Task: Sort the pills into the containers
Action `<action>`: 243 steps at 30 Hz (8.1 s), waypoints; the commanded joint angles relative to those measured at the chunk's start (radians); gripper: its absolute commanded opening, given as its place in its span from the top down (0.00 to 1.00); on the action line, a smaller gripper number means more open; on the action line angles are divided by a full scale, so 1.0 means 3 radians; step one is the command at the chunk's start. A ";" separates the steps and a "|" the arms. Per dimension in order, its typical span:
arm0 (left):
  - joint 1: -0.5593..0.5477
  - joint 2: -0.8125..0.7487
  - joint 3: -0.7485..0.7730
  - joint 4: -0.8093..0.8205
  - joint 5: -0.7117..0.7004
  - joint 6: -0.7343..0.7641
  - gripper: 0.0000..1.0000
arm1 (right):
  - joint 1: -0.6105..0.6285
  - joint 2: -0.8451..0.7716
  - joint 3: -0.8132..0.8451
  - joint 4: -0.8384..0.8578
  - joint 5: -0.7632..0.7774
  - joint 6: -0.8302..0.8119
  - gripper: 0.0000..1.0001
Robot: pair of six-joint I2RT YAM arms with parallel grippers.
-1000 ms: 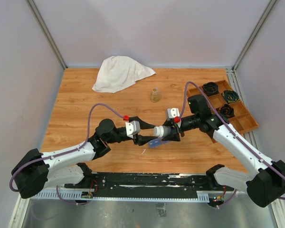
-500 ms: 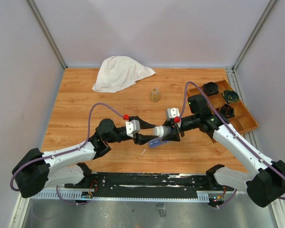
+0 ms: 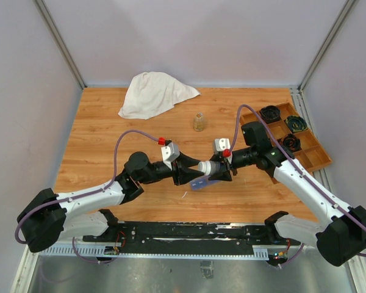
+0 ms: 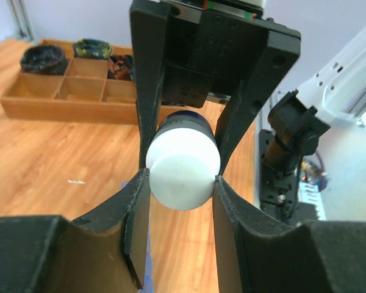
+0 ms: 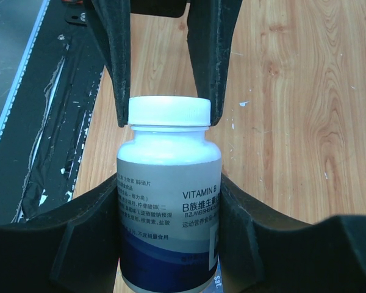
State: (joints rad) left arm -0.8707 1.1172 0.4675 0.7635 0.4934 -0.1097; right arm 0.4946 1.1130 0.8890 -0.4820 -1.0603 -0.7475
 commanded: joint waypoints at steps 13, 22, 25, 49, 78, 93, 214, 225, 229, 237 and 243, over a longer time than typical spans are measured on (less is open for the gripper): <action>-0.0233 0.0022 -0.0111 0.0165 -0.0939 -0.1838 0.52 | -0.0058 0.0049 0.0099 0.0026 0.0061 0.0071 1.00; -0.0237 -0.0101 -0.0274 0.0167 -0.1000 -0.1730 0.12 | -0.0058 0.0048 0.0099 0.0026 0.0052 0.0068 0.99; -0.0237 -0.0191 -0.0371 0.0178 -0.1023 -0.1646 0.02 | -0.0058 0.0056 0.0102 0.0027 0.0048 0.0065 0.99; -0.0003 -0.0294 -0.0249 0.0268 -0.0222 0.1229 0.01 | -0.0068 0.0045 0.0073 0.0019 -0.0010 0.0022 0.99; 0.0019 0.0019 0.0109 0.0022 0.0201 0.0983 0.52 | -0.0069 0.0055 0.0075 0.0020 -0.0035 0.0022 0.99; 0.0010 0.0080 0.0165 0.0176 -0.0204 -0.0607 1.00 | -0.0069 0.0109 0.0113 0.0022 0.0098 0.0107 0.99; 0.0393 0.0373 0.0579 -0.0582 0.0815 0.1608 0.41 | -0.0099 0.0131 0.0115 -0.0011 0.0067 0.0094 0.99; 0.0392 0.0325 0.0476 -0.0250 0.0676 0.1330 0.29 | -0.0099 0.0134 0.0115 -0.0007 0.0065 0.0095 1.00; 0.0393 0.0312 0.0474 -0.0233 0.0684 0.1319 0.29 | -0.0099 0.0135 0.0115 -0.0011 0.0059 0.0098 1.00; 0.0395 0.0318 0.0477 -0.0234 0.0789 0.1255 0.45 | -0.0101 0.0141 0.0115 -0.0010 0.0061 0.0095 0.99; 0.0392 0.0321 0.0436 -0.0131 0.0864 0.1004 0.59 | -0.0099 0.0140 0.0120 -0.0009 0.0062 0.0096 0.99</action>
State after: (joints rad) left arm -0.7567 1.2205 0.6037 0.6365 0.7605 0.2462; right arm 0.4725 1.1534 0.9058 -0.4641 -1.0107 -0.7078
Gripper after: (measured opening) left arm 0.445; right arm 0.534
